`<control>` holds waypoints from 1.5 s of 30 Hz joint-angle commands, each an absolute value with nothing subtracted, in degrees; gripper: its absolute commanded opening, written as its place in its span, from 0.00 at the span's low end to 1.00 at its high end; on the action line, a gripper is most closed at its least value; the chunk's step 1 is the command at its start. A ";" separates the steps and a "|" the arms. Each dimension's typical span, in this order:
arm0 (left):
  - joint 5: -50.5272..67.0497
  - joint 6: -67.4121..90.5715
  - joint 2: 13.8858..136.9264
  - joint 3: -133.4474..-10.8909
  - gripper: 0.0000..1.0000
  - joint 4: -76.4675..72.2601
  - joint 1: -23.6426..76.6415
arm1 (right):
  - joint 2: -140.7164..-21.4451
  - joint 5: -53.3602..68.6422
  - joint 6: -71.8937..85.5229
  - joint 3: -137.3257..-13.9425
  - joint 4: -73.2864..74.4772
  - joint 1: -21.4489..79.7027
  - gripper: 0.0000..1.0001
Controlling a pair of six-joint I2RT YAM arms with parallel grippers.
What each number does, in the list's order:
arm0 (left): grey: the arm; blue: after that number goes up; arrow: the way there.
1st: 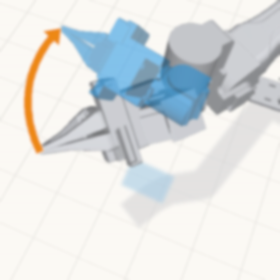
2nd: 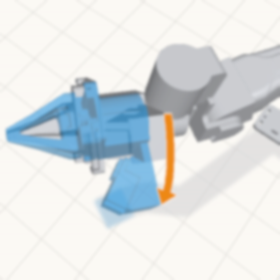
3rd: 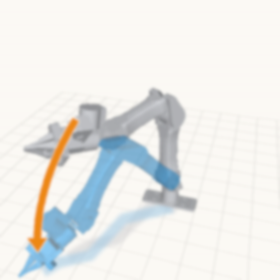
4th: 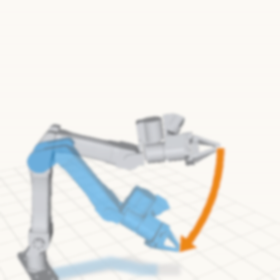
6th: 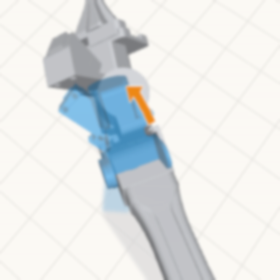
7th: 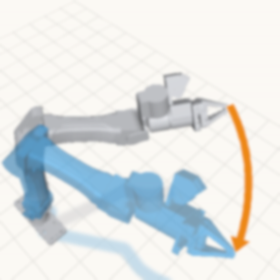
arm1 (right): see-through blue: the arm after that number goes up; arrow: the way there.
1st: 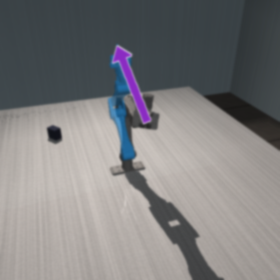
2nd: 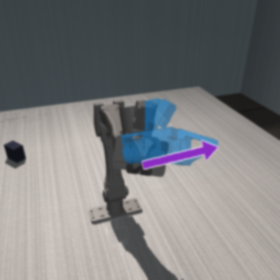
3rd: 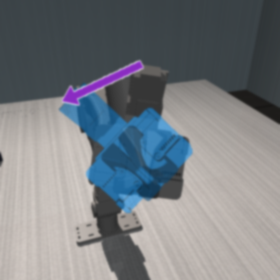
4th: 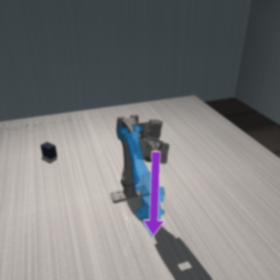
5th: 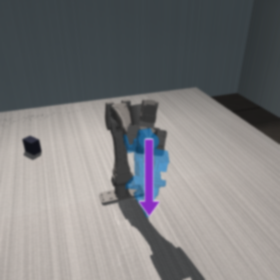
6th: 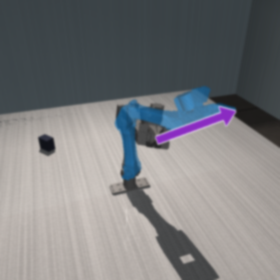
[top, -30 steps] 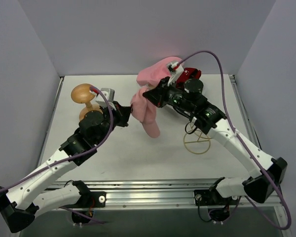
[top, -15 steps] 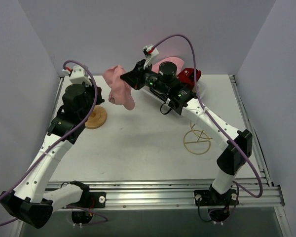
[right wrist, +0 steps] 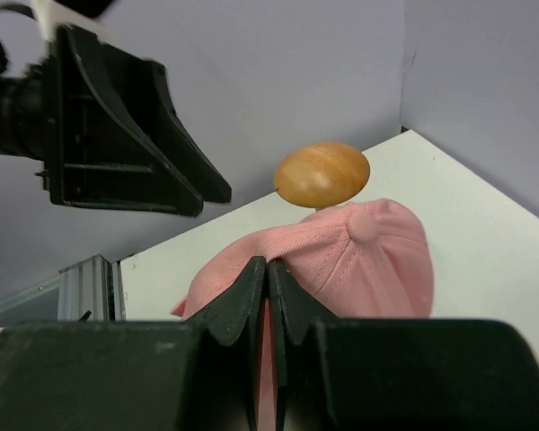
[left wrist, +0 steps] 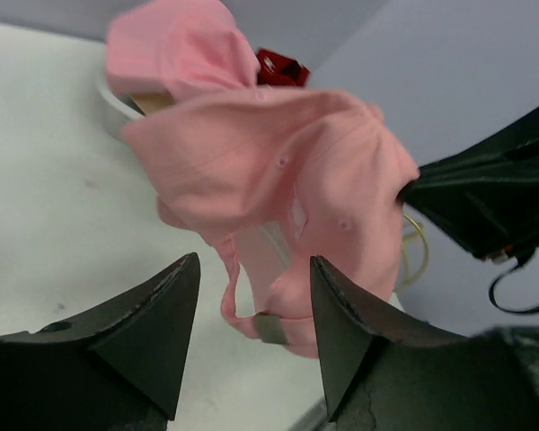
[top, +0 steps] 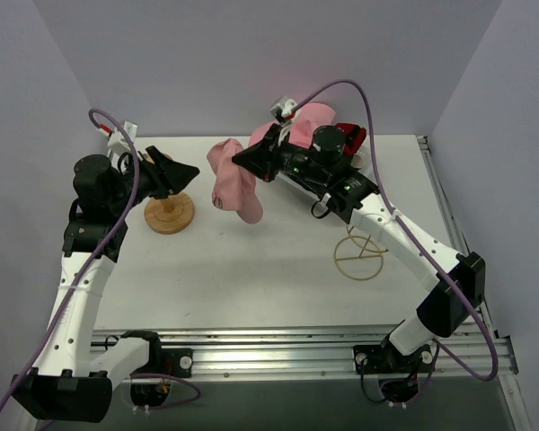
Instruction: Stack the hats
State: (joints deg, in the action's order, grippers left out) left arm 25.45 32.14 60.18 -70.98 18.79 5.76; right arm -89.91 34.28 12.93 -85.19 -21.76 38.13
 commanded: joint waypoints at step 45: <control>48.69 88.50 71.80 -41.83 0.29 -58.27 14.33 | -79.54 43.07 16.35 -82.62 -33.49 38.06 0.00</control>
